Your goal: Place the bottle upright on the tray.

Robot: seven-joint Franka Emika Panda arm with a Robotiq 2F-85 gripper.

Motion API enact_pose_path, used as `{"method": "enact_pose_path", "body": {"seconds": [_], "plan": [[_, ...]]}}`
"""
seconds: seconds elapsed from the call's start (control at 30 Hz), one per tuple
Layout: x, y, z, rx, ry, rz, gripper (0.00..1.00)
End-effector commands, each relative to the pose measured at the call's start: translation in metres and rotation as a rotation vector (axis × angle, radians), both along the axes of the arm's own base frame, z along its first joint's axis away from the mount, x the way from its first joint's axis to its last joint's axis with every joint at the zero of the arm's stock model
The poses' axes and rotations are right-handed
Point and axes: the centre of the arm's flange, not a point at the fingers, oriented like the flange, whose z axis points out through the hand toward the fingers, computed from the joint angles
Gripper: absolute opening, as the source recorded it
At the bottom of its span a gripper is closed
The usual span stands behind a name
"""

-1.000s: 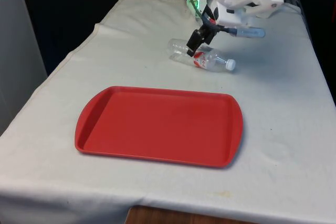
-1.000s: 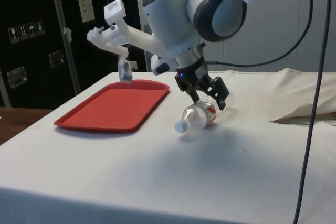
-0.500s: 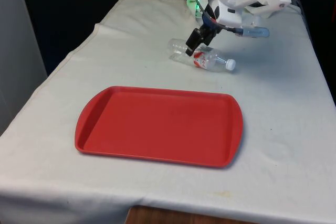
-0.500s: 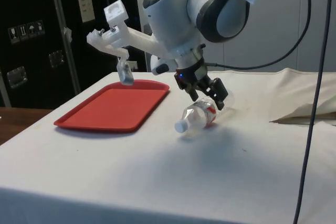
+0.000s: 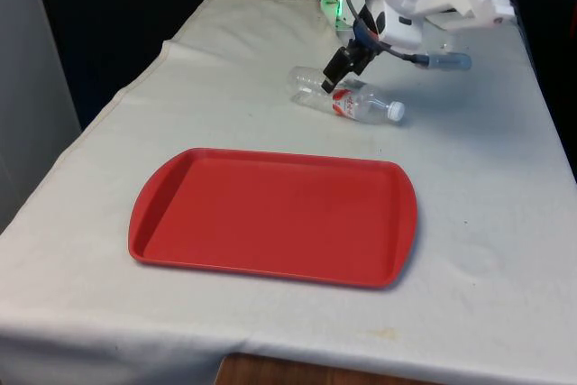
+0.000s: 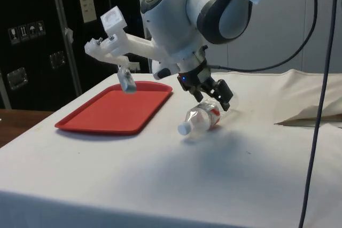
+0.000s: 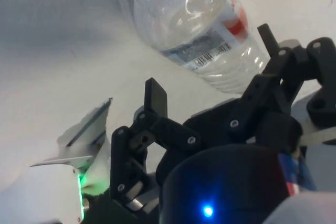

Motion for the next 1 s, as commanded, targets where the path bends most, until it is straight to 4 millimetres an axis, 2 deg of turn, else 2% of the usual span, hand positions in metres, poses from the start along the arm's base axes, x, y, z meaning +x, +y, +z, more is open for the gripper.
{"method": "enact_pose_path", "body": {"seconds": [0.0,0.43,0.97], "plan": [[0.001,0.002,-0.001,-0.022,0.002,0.001,1.00],[0.000,0.009,0.000,-0.035,0.016,-0.005,1.00],[0.013,0.020,-0.005,-0.107,0.042,-0.020,1.00]]}}
